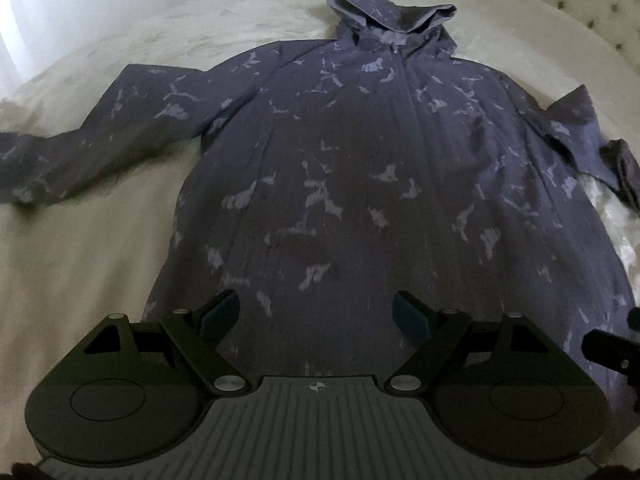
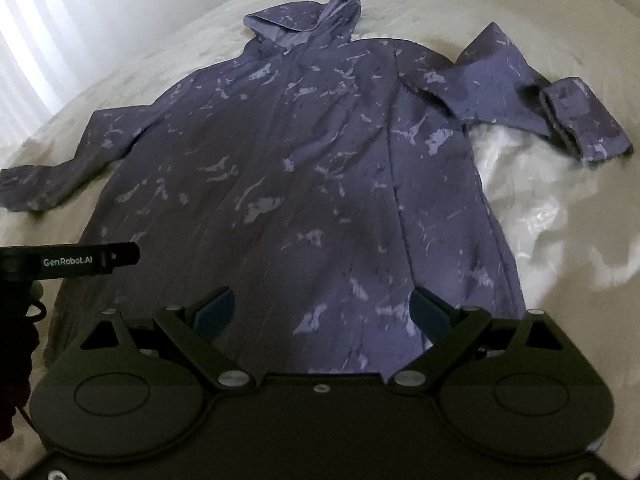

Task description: Fold large clothes

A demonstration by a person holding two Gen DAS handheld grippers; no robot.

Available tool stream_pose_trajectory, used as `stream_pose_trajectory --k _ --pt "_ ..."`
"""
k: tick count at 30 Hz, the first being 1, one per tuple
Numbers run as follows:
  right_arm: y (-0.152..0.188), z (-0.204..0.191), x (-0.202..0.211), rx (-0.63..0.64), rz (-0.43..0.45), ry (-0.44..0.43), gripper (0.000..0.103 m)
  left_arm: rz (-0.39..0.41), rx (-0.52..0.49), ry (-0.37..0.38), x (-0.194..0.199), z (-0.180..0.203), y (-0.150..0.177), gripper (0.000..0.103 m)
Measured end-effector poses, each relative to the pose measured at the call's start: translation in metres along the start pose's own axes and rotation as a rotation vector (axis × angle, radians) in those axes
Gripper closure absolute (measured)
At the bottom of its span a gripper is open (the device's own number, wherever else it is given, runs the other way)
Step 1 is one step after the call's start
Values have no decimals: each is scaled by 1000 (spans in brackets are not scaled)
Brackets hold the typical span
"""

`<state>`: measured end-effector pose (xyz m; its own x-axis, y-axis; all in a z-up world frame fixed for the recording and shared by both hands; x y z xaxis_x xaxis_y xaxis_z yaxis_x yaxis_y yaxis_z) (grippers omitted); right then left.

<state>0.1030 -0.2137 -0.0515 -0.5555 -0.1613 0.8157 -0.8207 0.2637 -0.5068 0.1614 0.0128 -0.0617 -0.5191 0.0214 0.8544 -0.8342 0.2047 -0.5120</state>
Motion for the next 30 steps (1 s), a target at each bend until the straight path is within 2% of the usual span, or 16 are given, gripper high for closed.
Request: stream_pose_trajectory --k 9,18,30 --pt "-39 19 -14 4 16 43 8 -11 -17 1 -16 1 -24 20" --pt "-86 63 -26 -10 72 148 8 -3 -41 -28 -34 5 -51 20" --pt "-118 112 -37 17 121 266 9 4 -86 -54 -54 15 -73 20"
Point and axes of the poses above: each gripper's, at about its wrist camera, not at the fingertips, and x roughly against the way its jaws point, z to its right, y to its underside, the point moved 5 cm from there along -x, roughly the way its jaws point, and after that the axes turned 7 degrees about -x, right-handed, at the moved point
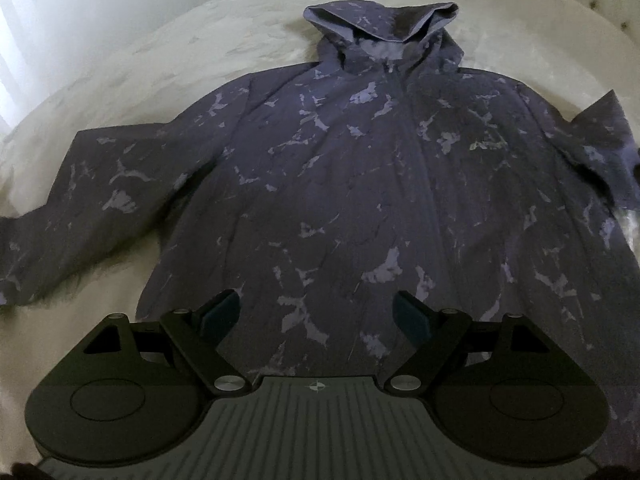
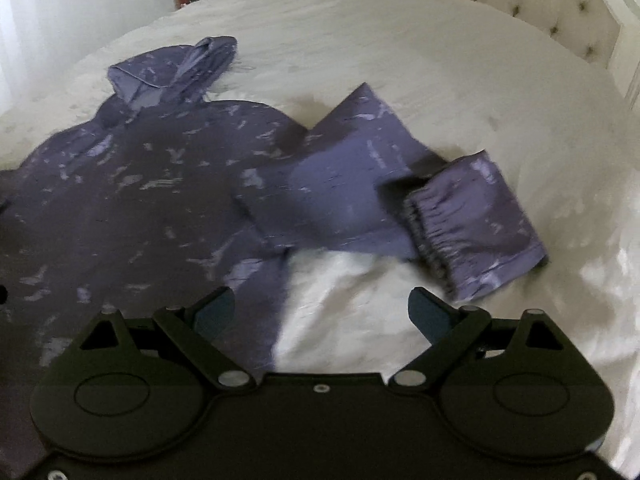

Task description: Fold large clothes

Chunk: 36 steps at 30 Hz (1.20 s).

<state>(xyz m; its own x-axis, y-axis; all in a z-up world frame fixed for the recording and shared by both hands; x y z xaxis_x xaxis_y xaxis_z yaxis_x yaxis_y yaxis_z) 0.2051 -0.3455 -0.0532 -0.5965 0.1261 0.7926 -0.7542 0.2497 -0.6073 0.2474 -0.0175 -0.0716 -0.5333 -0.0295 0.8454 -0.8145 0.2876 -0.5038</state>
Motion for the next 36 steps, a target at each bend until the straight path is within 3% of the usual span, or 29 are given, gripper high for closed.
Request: stream_pose_trajectory --k 4,8,12,17,22,23,26,28,29,32,36 --pt "-5 21 -6 40 26 65 14 -14 -11 -3 -15 3 -3 20" --pt "-8 49 -16 45 29 134 24 -53 -16 19 -35 7 2 19" --pt "-10 73 -27 12 25 169 35 -36 -27 13 -45 8 7 12" --pt "-13 81 -41 -19 40 145 36 -21 -48 -5 -51 8 8 0" --pt "-14 74 -58 29 49 176 37 -12 -43 25 -55 4 8 0" --pt "-14 75 -63 28 40 181 40 -8 -51 28 -55 4 8 0" --pt "-16 83 -67 -9 17 125 78 1 -62 49 -51 3 8 1" --pt "-21 91 -61 -81 14 89 82 8 -67 65 -46 0 7 8" --pt "-25 92 -54 -96 17 87 84 15 -71 71 -42 -3 7 16" --pt "-41 90 -32 -92 40 97 87 50 -78 99 -28 -14 4 17" --pt "-73 81 0 -153 66 72 88 100 -44 76 -13 -44 -3 17"
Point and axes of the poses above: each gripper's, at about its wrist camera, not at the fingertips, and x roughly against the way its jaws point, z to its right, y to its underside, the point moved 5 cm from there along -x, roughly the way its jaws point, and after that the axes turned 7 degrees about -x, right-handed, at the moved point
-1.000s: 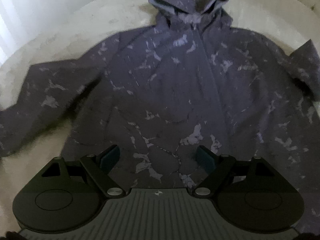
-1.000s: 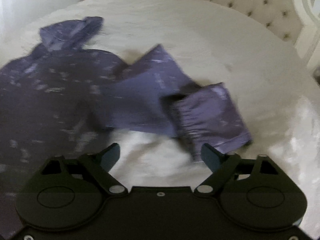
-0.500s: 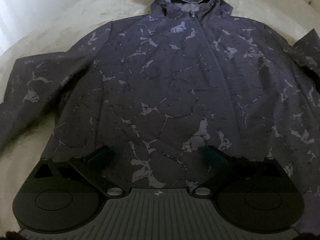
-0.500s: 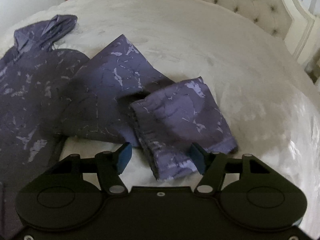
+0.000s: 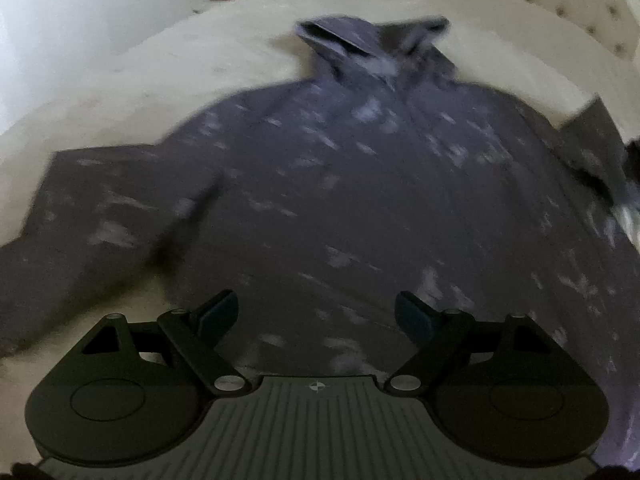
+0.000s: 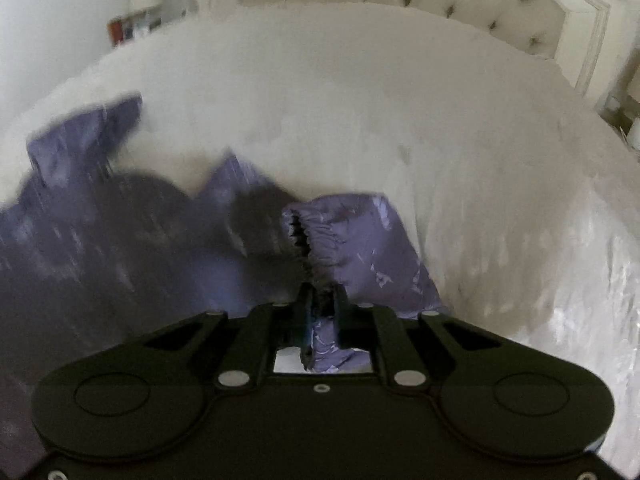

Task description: Fold large clothes

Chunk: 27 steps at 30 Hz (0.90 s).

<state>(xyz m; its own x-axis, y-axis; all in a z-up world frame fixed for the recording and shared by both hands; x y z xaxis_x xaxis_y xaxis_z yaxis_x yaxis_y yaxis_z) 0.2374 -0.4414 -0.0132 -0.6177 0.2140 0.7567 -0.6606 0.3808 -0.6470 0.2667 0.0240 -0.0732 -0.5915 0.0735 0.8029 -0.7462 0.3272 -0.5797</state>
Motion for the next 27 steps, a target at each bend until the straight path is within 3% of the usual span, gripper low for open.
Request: stream_pose_trajectory --k 6,13,21,27 --pt "-43 -57 42 -79 20 -151 88 51 119 -31 7 -46 -1 17" --pt "-55 -192 51 -11 -33 -370 88 70 182 -35 5 -77 15 17" --pt "-17 -340 17 69 -139 -592 88 89 277 -60 11 -117 29 17" --pt "31 -408 5 138 -189 -684 88 99 307 -63 13 -127 35 17"
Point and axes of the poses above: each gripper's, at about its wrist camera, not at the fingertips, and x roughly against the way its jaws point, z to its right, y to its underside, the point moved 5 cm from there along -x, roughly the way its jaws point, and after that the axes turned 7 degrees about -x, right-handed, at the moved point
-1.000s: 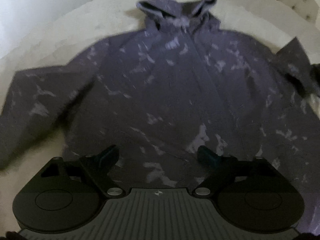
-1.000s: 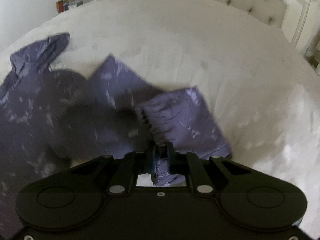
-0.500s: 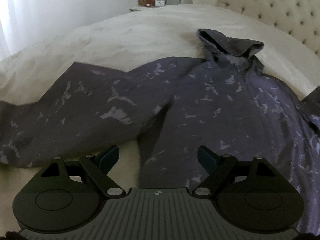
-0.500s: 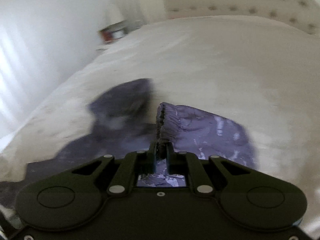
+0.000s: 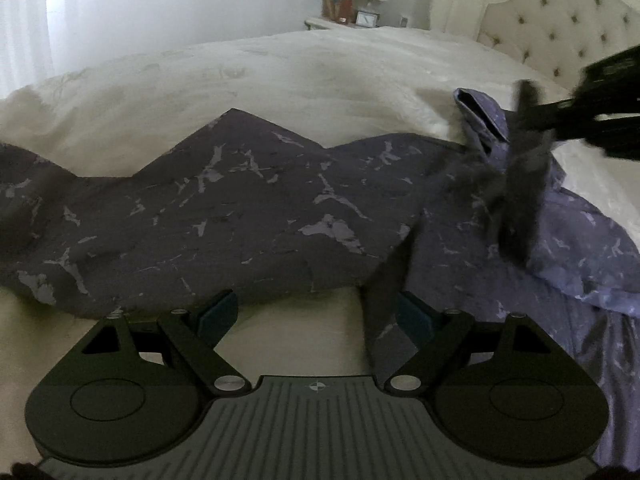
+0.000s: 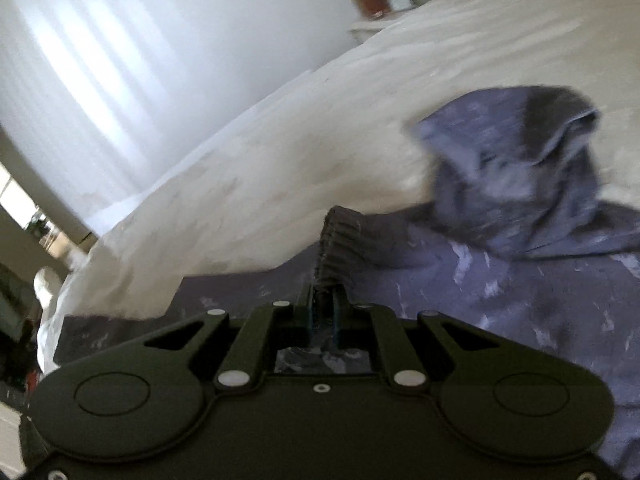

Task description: Fold large clothes

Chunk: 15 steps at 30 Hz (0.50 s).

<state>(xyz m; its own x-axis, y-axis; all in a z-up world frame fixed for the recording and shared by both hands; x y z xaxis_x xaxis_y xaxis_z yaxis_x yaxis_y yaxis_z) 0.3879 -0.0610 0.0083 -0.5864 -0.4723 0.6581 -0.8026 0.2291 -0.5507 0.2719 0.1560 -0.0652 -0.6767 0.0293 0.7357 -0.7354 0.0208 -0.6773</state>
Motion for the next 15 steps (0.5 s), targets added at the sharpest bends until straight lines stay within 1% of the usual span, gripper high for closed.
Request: stream_pose_trajectory --k 1,2,3,5,7,9,12,15 --pt "4 -1 -9 6 -11 -6 88 2 0 1 0 0 0 17" --pt "8 -1 -17 14 -21 -8 85 3 0 1 -1 0 1 17" --pt "15 -2 -23 28 -30 -8 77 5 1 3 -1 0 1 17" --pt "24 -4 -28 39 -38 -15 76 7 0 5 -1 0 1 17" --pt "32 3 -26 27 -41 -18 71 7 -1 2 -2 1 2 17" --pt "32 12 -16 27 -18 3 51 4 2 1 -3 1 3 17" --pt "27 37 6 28 43 63 47 -9 5 4 -6 2 5 17" --pt "19 78 32 4 108 174 40 -43 4 10 -14 4 10 17"
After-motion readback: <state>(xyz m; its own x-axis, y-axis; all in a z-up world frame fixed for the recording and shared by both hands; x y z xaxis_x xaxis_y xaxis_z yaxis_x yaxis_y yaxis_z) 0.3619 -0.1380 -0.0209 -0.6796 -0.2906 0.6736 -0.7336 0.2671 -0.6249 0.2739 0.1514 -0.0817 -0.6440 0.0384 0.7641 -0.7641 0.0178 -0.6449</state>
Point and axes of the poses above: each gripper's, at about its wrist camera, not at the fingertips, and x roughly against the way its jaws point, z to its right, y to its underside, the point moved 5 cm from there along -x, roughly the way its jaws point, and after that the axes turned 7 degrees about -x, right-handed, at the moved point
